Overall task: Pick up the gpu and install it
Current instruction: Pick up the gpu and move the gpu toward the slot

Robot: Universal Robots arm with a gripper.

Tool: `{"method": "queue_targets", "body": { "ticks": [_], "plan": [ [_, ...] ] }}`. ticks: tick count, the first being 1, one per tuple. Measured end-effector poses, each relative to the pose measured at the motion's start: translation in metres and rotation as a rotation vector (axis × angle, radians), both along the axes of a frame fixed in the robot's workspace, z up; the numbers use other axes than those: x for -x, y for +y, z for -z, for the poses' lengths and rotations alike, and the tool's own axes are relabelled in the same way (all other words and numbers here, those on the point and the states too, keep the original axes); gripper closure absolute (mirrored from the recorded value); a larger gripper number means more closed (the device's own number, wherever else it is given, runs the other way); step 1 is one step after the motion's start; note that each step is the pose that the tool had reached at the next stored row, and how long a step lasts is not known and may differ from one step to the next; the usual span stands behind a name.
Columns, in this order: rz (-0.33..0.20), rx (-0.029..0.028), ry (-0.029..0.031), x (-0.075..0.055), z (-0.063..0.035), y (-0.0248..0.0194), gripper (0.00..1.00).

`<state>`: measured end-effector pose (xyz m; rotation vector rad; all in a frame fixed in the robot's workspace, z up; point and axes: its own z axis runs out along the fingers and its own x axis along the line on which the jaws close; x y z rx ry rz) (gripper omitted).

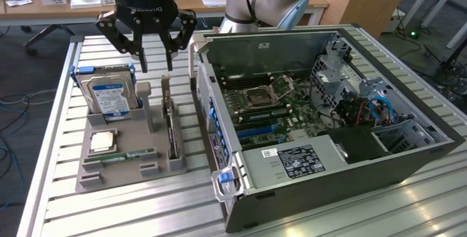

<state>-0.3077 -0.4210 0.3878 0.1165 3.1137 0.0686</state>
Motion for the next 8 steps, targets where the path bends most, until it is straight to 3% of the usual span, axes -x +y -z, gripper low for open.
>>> {"method": "queue_targets", "body": {
  "ticks": [8],
  "plan": [
    [0.000,-0.0001,-0.0001,0.000,0.0143,0.0000,0.53]
  ]
}}
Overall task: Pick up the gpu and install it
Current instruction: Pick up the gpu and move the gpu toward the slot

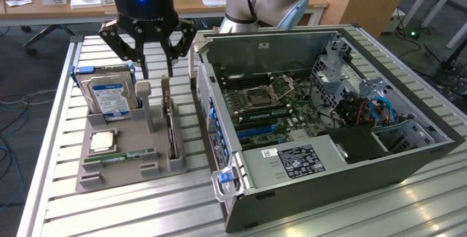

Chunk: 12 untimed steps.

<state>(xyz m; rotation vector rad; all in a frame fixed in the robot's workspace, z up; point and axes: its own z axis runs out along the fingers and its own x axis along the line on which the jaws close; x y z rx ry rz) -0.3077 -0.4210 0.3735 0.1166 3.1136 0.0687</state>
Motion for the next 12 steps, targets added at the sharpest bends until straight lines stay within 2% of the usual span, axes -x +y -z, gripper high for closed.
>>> {"method": "queue_targets", "body": {
  "ticks": [4,12],
  "plan": [
    [0.000,-0.0002,0.0000,0.0000,0.0065,0.0000,0.53],
    [0.000,-0.0002,0.0001,0.0000,0.0072,0.0000,0.53]
  ]
}}
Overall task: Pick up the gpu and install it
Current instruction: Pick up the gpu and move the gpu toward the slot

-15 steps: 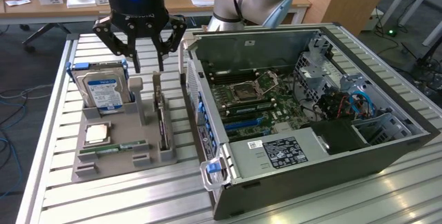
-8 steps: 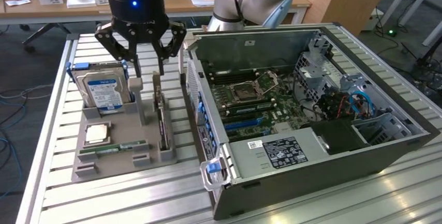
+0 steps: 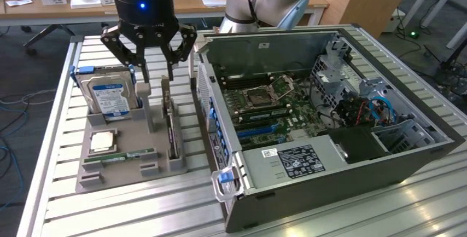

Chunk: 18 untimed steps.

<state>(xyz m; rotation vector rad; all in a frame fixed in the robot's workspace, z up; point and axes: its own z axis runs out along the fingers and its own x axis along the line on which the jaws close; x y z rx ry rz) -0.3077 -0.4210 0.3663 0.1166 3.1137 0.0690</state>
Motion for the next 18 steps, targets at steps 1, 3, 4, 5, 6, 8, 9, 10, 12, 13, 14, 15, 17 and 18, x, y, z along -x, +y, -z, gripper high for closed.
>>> {"method": "queue_targets", "body": {
  "ticks": [1,3,4,5,6,8,9,10,12,13,14,15,17,18],
  "plan": [
    [0.000,0.0000,0.0000,0.000,0.0000,0.0000,0.53],
    [0.000,0.0000,0.0000,0.000,0.0000,0.0000,0.53],
    [0.000,0.0000,0.0000,0.000,0.0000,0.0000,0.53],
    [0.000,0.0000,0.0000,0.000,0.0001,0.0000,0.53],
    [0.000,-0.0003,-0.0004,0.000,0.0009,0.0000,0.53],
    [0.000,-0.0001,-0.0001,0.000,0.0038,0.0000,0.53],
    [0.000,0.0000,0.0000,0.000,0.0055,0.0000,0.53],
    [0.000,0.0000,0.0000,0.000,0.0073,0.0000,0.53],
    [0.000,-0.0001,0.0000,0.000,0.0107,0.0000,0.53],
    [0.000,-0.0001,0.0000,0.000,0.0121,0.0000,0.53],
    [0.000,0.0000,0.0000,0.000,0.0135,0.0000,0.53],
    [0.000,0.0000,0.0000,0.000,0.0145,0.0000,0.53],
    [0.000,0.0002,0.0002,0.000,0.0147,0.0000,0.53],
    [0.000,0.0000,0.0000,0.000,0.0150,0.0000,0.53]
  ]
}}
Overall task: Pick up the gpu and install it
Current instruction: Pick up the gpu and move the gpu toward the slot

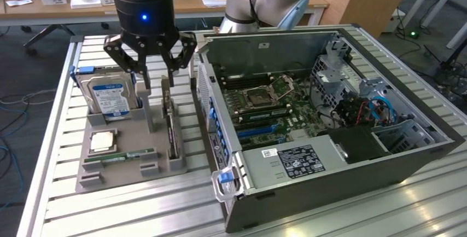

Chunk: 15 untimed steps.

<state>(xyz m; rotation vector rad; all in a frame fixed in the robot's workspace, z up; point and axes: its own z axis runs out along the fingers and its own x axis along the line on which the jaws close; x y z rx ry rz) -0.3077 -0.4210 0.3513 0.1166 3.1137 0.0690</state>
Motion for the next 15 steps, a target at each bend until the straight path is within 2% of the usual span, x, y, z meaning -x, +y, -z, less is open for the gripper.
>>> {"method": "queue_targets", "body": {
  "ticks": [10,15],
  "plan": [
    [0.000,-0.0001,-0.0001,0.0000,0.0013,0.0000,0.53],
    [0.000,-0.0001,0.0000,0.0000,0.0061,0.0000,0.53]
  ]
}}
